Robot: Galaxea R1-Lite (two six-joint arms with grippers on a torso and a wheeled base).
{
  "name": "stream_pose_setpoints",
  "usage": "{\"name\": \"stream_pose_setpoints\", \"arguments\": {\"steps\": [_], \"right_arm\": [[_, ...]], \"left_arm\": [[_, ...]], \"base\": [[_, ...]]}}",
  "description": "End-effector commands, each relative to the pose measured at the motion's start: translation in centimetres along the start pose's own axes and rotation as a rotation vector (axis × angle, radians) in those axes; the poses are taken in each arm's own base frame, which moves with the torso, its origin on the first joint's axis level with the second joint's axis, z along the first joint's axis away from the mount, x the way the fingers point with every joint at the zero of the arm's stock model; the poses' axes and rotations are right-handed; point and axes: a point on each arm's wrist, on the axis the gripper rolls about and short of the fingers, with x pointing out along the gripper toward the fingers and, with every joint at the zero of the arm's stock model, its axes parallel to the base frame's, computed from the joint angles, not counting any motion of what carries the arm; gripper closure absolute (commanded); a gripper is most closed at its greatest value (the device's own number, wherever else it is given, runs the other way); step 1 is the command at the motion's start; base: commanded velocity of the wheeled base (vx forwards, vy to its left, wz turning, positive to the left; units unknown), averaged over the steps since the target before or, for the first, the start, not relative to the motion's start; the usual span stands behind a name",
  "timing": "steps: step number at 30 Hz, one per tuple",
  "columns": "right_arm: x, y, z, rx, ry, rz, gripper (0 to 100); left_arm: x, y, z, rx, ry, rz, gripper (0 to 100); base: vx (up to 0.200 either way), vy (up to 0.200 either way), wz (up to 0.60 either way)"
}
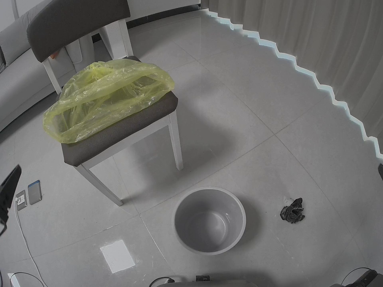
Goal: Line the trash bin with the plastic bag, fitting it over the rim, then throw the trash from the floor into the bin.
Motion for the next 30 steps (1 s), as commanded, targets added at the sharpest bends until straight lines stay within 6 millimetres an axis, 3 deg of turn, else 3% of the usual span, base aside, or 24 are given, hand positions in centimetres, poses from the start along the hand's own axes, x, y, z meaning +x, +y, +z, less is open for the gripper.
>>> {"name": "stream_pose_setpoints", "arguments": {"steps": [1, 13, 21, 30], "right_arm": [[10.0, -0.7, 0.0, 0.049, 0.199, 0.055, 0], [11.1, -0.9, -0.5, 0.053, 0.238, 0.034, 0], [11.1, -0.9, -0.5, 0.054, 0.238, 0.037, 0], [11.0, -1.0, -0.7, 0.055, 0.245, 0.034, 0]], "left_arm": [[16.6, 4.5, 2.2, -0.019, 0.288, 0.225, 0], [21.7, 5.9, 0.1, 0.000, 0.401, 0.345, 0], [23.3, 6.0, 1.2, -0.005, 0.362, 0.336, 0], [25.0, 5.9, 0.0, -0.008, 0.394, 0.321, 0]], "base": [[0.000, 0.000, 0.00], [0.000, 0.000, 0.00], [0.000, 0.000, 0.00], [0.000, 0.000, 0.00]]}}
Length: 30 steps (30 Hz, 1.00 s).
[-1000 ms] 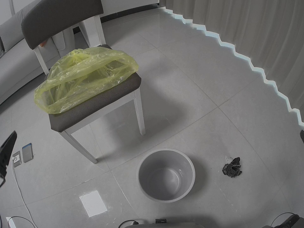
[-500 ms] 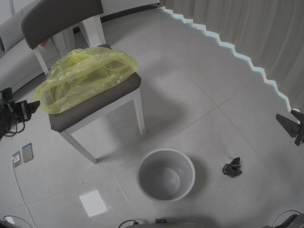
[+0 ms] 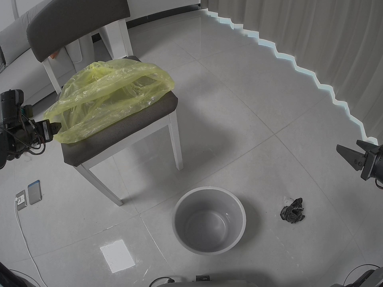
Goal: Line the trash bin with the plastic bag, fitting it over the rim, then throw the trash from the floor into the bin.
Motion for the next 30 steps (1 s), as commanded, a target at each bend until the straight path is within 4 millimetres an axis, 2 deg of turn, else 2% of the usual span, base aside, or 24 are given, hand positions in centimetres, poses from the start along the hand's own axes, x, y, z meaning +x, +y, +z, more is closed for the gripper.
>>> {"name": "stream_pose_setpoints", "arguments": {"steps": [1, 3, 4, 9, 18, 19, 20, 21, 23, 27, 28, 30], "right_arm": [[0.1, 0.0, -0.2, 0.001, 0.008, 0.000, 0], [0.1, 0.0, -0.3, 0.002, 0.011, 0.001, 0], [0.1, 0.0, -0.3, 0.002, 0.011, 0.001, 0], [0.1, 0.0, -0.3, 0.001, 0.014, 0.002, 0], [0.1, 0.0, -0.3, 0.002, 0.011, 0.003, 0], [0.0, 0.0, -0.3, 0.001, 0.006, 0.003, 0], [0.0, 0.0, -0.3, 0.001, 0.006, 0.003, 0], [-0.1, 0.0, -0.3, 0.000, 0.003, 0.005, 0], [-0.1, 0.1, -0.3, -0.001, 0.004, 0.011, 0], [-0.1, 0.4, -0.8, -0.003, 0.023, 0.031, 0], [-0.1, 0.6, -1.0, -0.004, 0.030, 0.042, 0], [-0.1, 0.7, -1.1, -0.006, 0.032, 0.053, 0]], "left_arm": [[1.5, -0.3, -0.4, 0.003, 0.026, -0.002, 0], [2.1, -0.3, -0.2, 0.001, 0.022, 0.001, 0], [2.3, -0.2, -0.2, -0.001, 0.019, 0.002, 100], [3.2, -0.2, 0.0, -0.006, -0.012, 0.006, 100], [3.1, -0.1, 0.0, -0.008, -0.021, 0.013, 100], [1.6, -0.4, 0.4, -0.010, -0.047, -0.008, 100], [1.5, -0.4, 0.4, -0.012, -0.051, -0.012, 100], [-1.1, -1.2, 1.1, -0.008, -0.100, -0.074, 100], [-4.8, -2.3, 2.2, 0.006, -0.174, -0.205, 100], [-12.0, -3.3, 2.9, 0.099, -0.245, -0.410, 100], [-14.3, -3.5, 2.9, 0.158, -0.261, -0.469, 100], [-17.9, -3.3, 3.4, 0.228, -0.287, -0.538, 100]], "base": [[0.000, 0.000, 0.00], [0.000, 0.000, 0.00], [0.000, 0.000, 0.00], [0.000, 0.000, 0.00], [0.000, 0.000, 0.00], [0.000, 0.000, 0.00], [0.000, 0.000, 0.00], [0.000, 0.000, 0.00], [0.000, 0.000, 0.00], [0.000, 0.000, 0.00], [0.000, 0.000, 0.00], [0.000, 0.000, 0.00]]}}
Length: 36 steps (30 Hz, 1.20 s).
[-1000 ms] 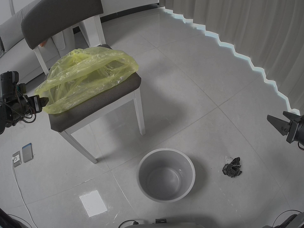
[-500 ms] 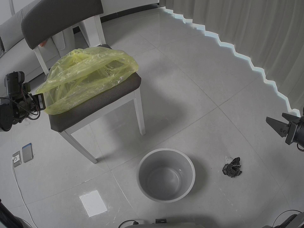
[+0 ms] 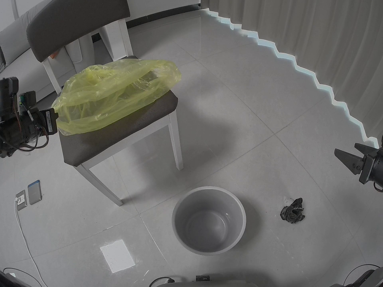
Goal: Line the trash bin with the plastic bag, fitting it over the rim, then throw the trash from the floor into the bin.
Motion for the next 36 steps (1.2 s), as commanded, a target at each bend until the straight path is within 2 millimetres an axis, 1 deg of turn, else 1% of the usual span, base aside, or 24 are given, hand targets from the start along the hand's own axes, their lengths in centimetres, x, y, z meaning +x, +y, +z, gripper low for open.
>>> {"name": "stream_pose_setpoints", "arguments": {"steps": [1, 4, 6, 9, 10, 11, 14, 15, 17, 18, 21, 23, 25, 29, 33, 34, 36], "right_arm": [[-0.2, 0.6, -0.5, -0.008, 0.011, 0.042, 0], [-0.1, 0.7, 0.4, -0.015, -0.021, 0.047, 0], [-0.2, 1.0, 1.0, -0.017, -0.034, 0.062, 0], [-0.3, 1.8, 0.9, -0.025, -0.033, 0.113, 0], [-0.3, 1.8, 0.8, -0.026, -0.031, 0.117, 0], [-0.3, 2.2, 0.6, -0.027, -0.024, 0.140, 0], [-0.2, 2.4, 0.6, -0.030, -0.018, 0.159, 0], [-0.1, 2.8, 0.9, -0.031, -0.025, 0.195, 0], [-0.1, 3.0, 1.4, -0.031, -0.038, 0.234, 0], [-0.1, 3.1, 2.0, -0.032, -0.051, 0.265, 0], [0.1, 3.3, 3.1, -0.026, -0.071, 0.338, 0], [0.3, 3.3, 3.3, -0.019, -0.067, 0.352, 0], [1.5, 3.4, 3.9, 0.002, -0.053, 0.380, 0], [3.7, 3.5, 3.9, 0.012, -0.010, 0.382, 0], [5.7, 3.5, 3.9, 0.018, 0.020, 0.381, 0], [5.8, 3.5, 3.9, 0.020, 0.023, 0.380, 0], [7.4, 3.6, 3.9, 0.022, 0.047, 0.379, 0]], "left_arm": [[-15.0, -3.8, 3.6, 0.192, -0.202, -0.359, 100], [-19.5, -4.0, 5.3, 0.215, -0.224, -0.487, 100], [-21.6, -4.0, 6.0, 0.235, -0.235, -0.568, 100], [-23.6, -3.8, 6.2, 0.288, -0.229, -0.689, 100], [-23.7, -3.8, 6.2, 0.296, -0.227, -0.699, 100], [-24.3, -3.7, 6.1, 0.346, -0.207, -0.747, 100], [-24.5, -3.8, 5.7, 0.391, -0.175, -0.796, 100], [-24.3, -4.3, 5.1, 0.421, -0.136, -0.874, 100], [-24.1, -4.9, 4.6, 0.442, -0.115, -0.943, 100], [-23.8, -5.2, 4.3, 0.452, -0.098, -0.966, 100], [-23.1, -5.9, 3.8, 0.467, -0.059, -0.983, 100], [-23.0, -6.1, 3.7, 0.469, -0.051, -0.990, 100], [-22.2, -7.0, 3.6, 0.474, -0.030, -1.021, 100], [-21.3, -8.1, 3.6, 0.491, -0.029, -1.033, 100], [-21.0, -8.8, 3.6, 0.507, -0.022, -1.065, 100], [-21.0, -8.8, 3.6, 0.507, -0.025, -1.068, 100], [-21.0, -9.2, 3.7, 0.509, -0.034, -1.088, 100]], "base": [[0.000, 0.000, 0.00], [0.000, 0.000, 0.00], [0.000, 0.000, 0.00], [0.000, 0.000, 0.00], [0.000, 0.000, 0.00], [0.000, 0.000, 0.00], [0.000, 0.000, 0.00], [0.000, 0.000, 0.00], [0.000, 0.000, 0.00], [0.000, 0.000, 0.00], [0.000, 0.000, 0.00], [0.000, 0.000, 0.00], [0.000, 0.000, 0.00], [0.000, 0.000, 0.00], [0.000, 0.000, 0.00], [0.000, 0.000, 0.00], [0.000, 0.000, 0.00]]}}
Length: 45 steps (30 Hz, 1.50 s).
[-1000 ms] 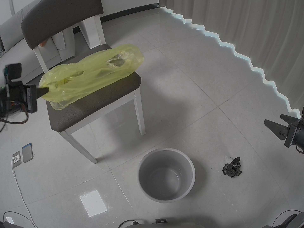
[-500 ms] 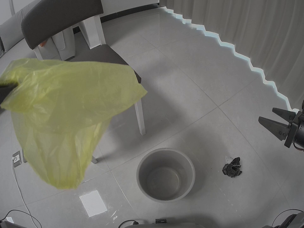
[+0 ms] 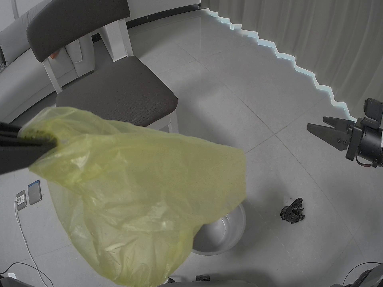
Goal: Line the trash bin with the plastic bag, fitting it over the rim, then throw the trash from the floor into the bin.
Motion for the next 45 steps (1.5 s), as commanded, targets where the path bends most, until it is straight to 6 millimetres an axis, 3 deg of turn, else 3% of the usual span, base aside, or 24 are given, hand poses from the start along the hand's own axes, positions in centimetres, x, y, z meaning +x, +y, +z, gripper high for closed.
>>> {"name": "stream_pose_setpoints", "arguments": {"steps": [1, 6, 8, 11, 15, 25, 31, 37, 45], "right_arm": [[3.7, -1.4, -0.5, 0.027, 0.071, -0.004, 0], [6.2, -2.4, -1.3, 0.047, 0.122, -0.003, 0], [8.2, -3.3, -2.0, 0.062, 0.161, -0.004, 0], [8.8, -3.7, -3.0, 0.073, 0.199, -0.010, 0], [7.6, -4.0, -3.9, 0.084, 0.219, -0.031, 0], [0.5, -2.4, -3.0, 0.053, 0.118, -0.078, 0], [-2.1, -1.0, -3.2, 0.051, 0.123, -0.068, 0], [-1.7, 0.1, -4.3, 0.060, 0.208, -0.006, 0], [1.6, -0.4, -5.6, 0.074, 0.285, 0.030, 0]], "left_arm": [[1.5, 0.0, 0.4, 0.011, 0.009, -0.043, 100], [1.7, -0.1, 0.5, 0.014, 0.001, -0.050, 100], [1.8, -0.3, 0.5, 0.020, -0.002, -0.068, 100], [1.9, -0.3, 0.8, 0.024, -0.018, -0.061, 100], [2.0, -0.1, 0.9, 0.024, -0.035, -0.049, 100], [2.2, 0.4, 0.7, 0.016, -0.029, -0.009, 100], [2.2, 0.6, 1.0, 0.015, -0.037, 0.003, 100], [2.0, 0.5, 1.1, 0.018, -0.046, 0.003, 100], [1.6, 0.5, 1.3, 0.022, -0.061, 0.006, 100]], "base": [[0.000, 0.000, 0.00], [0.000, 0.000, 0.00], [0.000, 0.000, 0.00], [0.000, 0.000, 0.00], [0.000, 0.000, 0.00], [0.000, 0.000, 0.00], [0.000, 0.000, 0.00], [0.000, 0.000, 0.00], [0.000, 0.000, 0.00]]}}
